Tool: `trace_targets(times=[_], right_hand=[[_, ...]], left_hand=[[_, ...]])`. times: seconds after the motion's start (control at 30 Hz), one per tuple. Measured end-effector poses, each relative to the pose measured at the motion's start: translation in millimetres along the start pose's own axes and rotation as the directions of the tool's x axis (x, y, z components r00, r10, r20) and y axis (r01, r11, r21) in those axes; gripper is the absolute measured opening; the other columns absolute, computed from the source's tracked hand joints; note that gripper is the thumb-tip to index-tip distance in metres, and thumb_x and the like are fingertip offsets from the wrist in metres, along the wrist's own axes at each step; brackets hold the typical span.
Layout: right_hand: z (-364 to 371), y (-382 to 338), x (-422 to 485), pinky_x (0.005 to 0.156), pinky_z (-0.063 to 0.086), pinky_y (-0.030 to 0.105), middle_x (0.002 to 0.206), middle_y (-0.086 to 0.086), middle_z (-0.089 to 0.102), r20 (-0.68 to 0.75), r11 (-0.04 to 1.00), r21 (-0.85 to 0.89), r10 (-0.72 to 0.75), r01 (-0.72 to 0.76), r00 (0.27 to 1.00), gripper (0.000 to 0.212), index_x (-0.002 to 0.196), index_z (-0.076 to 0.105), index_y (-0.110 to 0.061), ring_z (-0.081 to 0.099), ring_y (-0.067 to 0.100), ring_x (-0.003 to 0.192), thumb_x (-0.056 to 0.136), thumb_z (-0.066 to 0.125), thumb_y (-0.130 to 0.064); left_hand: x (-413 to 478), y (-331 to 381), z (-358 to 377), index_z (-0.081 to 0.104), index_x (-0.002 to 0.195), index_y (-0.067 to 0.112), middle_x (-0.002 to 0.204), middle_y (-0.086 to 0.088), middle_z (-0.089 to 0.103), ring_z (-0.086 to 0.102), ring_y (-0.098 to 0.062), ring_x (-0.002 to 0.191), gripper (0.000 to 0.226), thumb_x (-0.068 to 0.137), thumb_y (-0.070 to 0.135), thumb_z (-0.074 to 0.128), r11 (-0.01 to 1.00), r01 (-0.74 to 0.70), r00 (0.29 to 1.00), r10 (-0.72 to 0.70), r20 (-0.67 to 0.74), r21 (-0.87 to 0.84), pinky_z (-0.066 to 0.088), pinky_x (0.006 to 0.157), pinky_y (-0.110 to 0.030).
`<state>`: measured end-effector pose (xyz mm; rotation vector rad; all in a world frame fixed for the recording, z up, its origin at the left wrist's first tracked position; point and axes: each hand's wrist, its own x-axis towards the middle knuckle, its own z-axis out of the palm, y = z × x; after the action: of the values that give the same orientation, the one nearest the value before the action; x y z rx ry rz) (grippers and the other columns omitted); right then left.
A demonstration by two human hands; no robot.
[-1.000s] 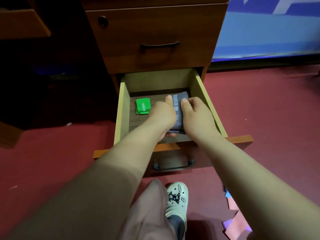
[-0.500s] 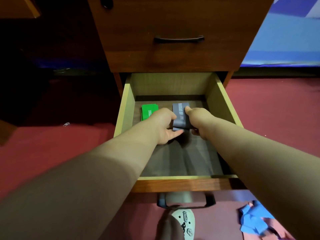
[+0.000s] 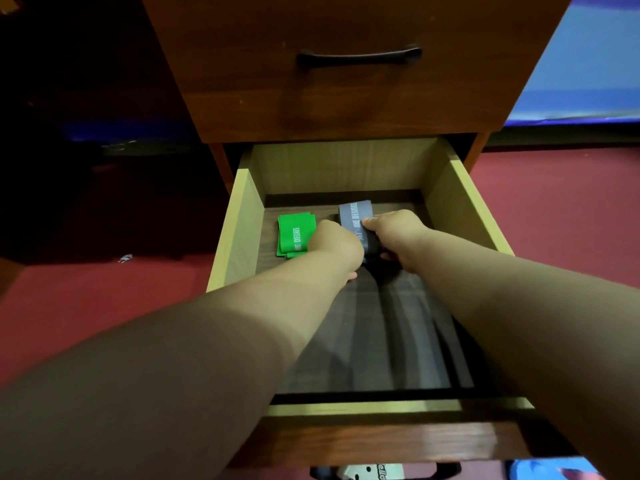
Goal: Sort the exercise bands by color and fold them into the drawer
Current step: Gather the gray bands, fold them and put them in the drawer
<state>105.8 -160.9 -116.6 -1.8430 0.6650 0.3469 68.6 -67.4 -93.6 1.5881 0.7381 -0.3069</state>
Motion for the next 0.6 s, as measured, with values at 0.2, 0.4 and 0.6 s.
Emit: trace_targets(times=[0.2,0.4,0.6], right_hand=[[6,4,9,0.090,0.053,0.038,0.115,0.009,0.067,-0.112,0.974,-0.198,-0.134,0.110,0.985,0.040,0.119,0.067,-0.012,0.063,0.027,0.103,0.087,0.070,-0.035],[9,3,15,0.067,0.046,0.032,0.107,0.008,0.067,-0.117,0.931,-0.364,-0.089,0.041,0.989,0.052,0.112,0.062,-0.009,0.061,0.025,0.088,0.083,0.069,-0.051],[6,5,12,0.071,0.053,0.033,0.079,0.007,0.062,-0.043,0.933,-0.343,-0.134,0.111,0.990,0.033,0.076,0.050,-0.014,0.063,0.024,0.073,0.093,0.061,-0.040]], left_hand=[[22,-12,-3,0.051,0.125,0.014,0.123,-0.013,0.058,0.058,-0.036,0.110,0.034,0.093,0.019,0.058,0.747,-0.301,0.938,0.343,0.043,0.593,0.051,0.085,-0.036],[29,-4,-5,0.065,0.114,0.015,0.118,-0.009,0.064,0.061,-0.030,0.108,0.026,0.089,0.017,0.062,0.539,-0.340,0.887,0.455,0.074,0.770,0.047,0.079,-0.035],[28,-4,-7,0.068,0.109,0.014,0.113,-0.008,0.066,0.062,-0.029,0.105,0.020,0.090,0.013,0.061,0.475,-0.374,0.877,0.462,0.136,0.797,0.047,0.078,-0.035]])
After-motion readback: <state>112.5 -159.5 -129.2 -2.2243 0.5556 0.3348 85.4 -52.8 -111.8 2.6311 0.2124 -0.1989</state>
